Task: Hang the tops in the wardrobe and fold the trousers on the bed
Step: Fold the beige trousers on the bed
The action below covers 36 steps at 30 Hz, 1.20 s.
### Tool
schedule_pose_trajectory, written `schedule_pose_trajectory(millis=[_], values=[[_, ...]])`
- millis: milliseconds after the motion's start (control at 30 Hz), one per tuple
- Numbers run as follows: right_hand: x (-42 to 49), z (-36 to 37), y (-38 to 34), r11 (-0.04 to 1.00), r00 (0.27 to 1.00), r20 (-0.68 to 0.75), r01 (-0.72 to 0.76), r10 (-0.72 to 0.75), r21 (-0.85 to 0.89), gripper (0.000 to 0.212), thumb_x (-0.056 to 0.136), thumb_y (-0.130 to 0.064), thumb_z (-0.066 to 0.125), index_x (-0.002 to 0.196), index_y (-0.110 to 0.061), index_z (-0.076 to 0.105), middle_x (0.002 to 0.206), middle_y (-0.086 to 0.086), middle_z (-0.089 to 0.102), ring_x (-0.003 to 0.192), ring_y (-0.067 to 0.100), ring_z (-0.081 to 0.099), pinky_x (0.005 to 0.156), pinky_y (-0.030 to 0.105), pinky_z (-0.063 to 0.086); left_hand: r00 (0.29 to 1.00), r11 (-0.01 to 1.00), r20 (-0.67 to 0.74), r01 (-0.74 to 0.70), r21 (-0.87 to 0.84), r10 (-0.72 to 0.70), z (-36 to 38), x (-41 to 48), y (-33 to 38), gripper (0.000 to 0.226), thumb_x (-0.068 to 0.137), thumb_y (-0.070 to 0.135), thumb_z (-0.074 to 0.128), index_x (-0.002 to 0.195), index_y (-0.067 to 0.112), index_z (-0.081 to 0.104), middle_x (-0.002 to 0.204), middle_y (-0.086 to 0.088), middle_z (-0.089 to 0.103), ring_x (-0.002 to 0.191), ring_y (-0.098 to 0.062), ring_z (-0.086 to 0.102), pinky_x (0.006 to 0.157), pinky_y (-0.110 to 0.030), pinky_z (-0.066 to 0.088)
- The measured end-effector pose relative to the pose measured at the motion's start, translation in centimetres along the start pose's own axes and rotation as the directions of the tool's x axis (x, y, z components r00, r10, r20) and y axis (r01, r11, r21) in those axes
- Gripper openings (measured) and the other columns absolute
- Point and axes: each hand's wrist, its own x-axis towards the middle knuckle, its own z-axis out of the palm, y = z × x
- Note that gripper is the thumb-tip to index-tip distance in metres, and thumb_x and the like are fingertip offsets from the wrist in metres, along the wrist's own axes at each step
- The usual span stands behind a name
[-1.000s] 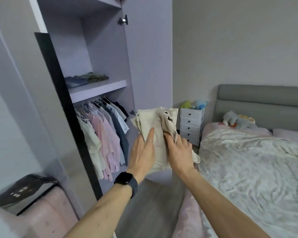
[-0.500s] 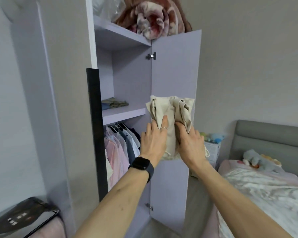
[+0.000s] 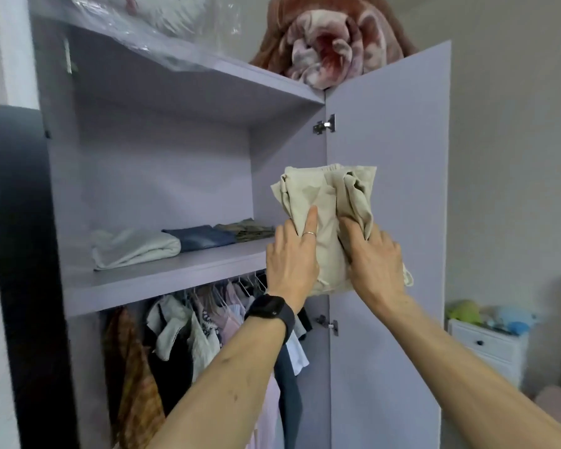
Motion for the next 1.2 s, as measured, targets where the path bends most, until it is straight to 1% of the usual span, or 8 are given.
schedule_pose_trajectory(millis=[167,333,467,600,733,900,1033,1200], values=[[7.4,9.8,3.1,0.99,0.996,0.076,0.024,-0.035,0.138,0.071,0.085,0.006,0.05,0.15,-0.021,0.04,0.123,0.014,0.052,0.095,0.037,0.05,0.085,0.046,0.043,0.999,0.999,0.028,0.044,0.016,-0.044,7.7,6.9,-3.0,0.084,0.093,0.004,0.052,0.161,0.032,0.01,0.121,-0.013,0.045,0.109,-0.032,0.043,0.09,-0.042,0.044],[14.3,16.6,3.7,0.958,0.995,0.035,0.082,-0.095,0.275,0.072,0.079,0.012,0.053,0.146,-0.016,0.05,0.117,0.021,0.057,0.09,0.041,0.053,0.078,0.046,0.043,0.998,0.996,0.013,0.06,0.066,-0.061,11.4,13.2,-7.0,0.077,0.095,0.007,0.049,0.16,0.034,0.016,0.122,-0.014,0.048,0.109,-0.034,0.046,0.09,-0.046,0.046],[18.5,20.6,1.7,0.923,0.989,0.025,0.13,-0.149,0.363,0.075,0.078,0.011,0.051,0.147,-0.018,0.048,0.118,0.021,0.055,0.093,0.041,0.053,0.08,0.047,0.043,0.993,0.987,0.017,0.117,0.112,-0.12,12.3,16.6,-10.6,0.076,0.097,0.009,0.049,0.16,0.036,0.017,0.13,-0.011,0.045,0.117,-0.032,0.044,0.09,-0.047,0.048],[22.7,23.7,-1.5,0.881,0.978,0.014,0.18,-0.207,0.438,0.076,0.083,0.008,0.05,0.152,-0.022,0.038,0.124,0.019,0.051,0.1,0.038,0.051,0.086,0.048,0.044,0.994,0.982,-0.017,0.109,0.151,-0.107,12.0,20.1,-15.2,0.075,0.095,0.008,0.051,0.159,0.035,0.023,0.129,-0.01,0.046,0.118,-0.032,0.046,0.092,-0.046,0.049],[27.3,26.6,-5.4,0.822,0.958,0.009,0.242,-0.288,0.515,0.075,0.087,0.006,0.049,0.153,-0.025,0.032,0.127,0.017,0.049,0.102,0.036,0.052,0.092,0.049,0.047,0.979,0.971,-0.081,0.198,0.131,-0.189,11.5,24.0,-21.9,0.071,0.093,0.009,0.049,0.155,0.039,0.031,0.134,-0.01,0.048,0.118,-0.032,0.049,0.098,-0.041,0.047],[31.4,32.7,-11.4,0.749,0.919,0.09,0.252,-0.384,0.613,0.074,0.087,0.006,0.045,0.15,-0.029,0.032,0.129,0.015,0.046,0.102,0.037,0.053,0.091,0.044,0.048,0.922,0.911,-0.035,0.387,0.143,-0.386,13.8,26.1,-31.4,0.07,0.093,0.011,0.048,0.154,0.041,0.031,0.132,-0.01,0.053,0.112,-0.032,0.056,0.097,-0.041,0.049],[34.2,37.9,-16.6,0.715,0.853,0.243,0.195,-0.461,0.671,0.072,0.087,0.004,0.044,0.148,-0.033,0.035,0.134,0.009,0.047,0.106,0.031,0.051,0.094,0.04,0.047,0.858,0.852,0.049,0.498,0.162,-0.511,15.8,26.8,-37.9,0.07,0.09,0.01,0.051,0.154,0.036,0.036,0.142,-0.013,0.049,0.127,-0.034,0.05,0.106,-0.041,0.043],[39.0,44.7,-21.2,0.678,0.788,0.39,0.048,-0.476,0.733,0.063,0.091,0.0,0.043,0.145,-0.032,0.043,0.134,0.005,0.05,0.099,0.02,0.048,0.086,0.028,0.043,0.753,0.768,0.152,0.633,0.095,-0.64,17.8,30.1,-44.8,0.064,0.09,0.007,0.05,0.148,0.034,0.048,0.153,-0.005,0.046,0.138,-0.028,0.045,0.113,-0.031,0.035]])
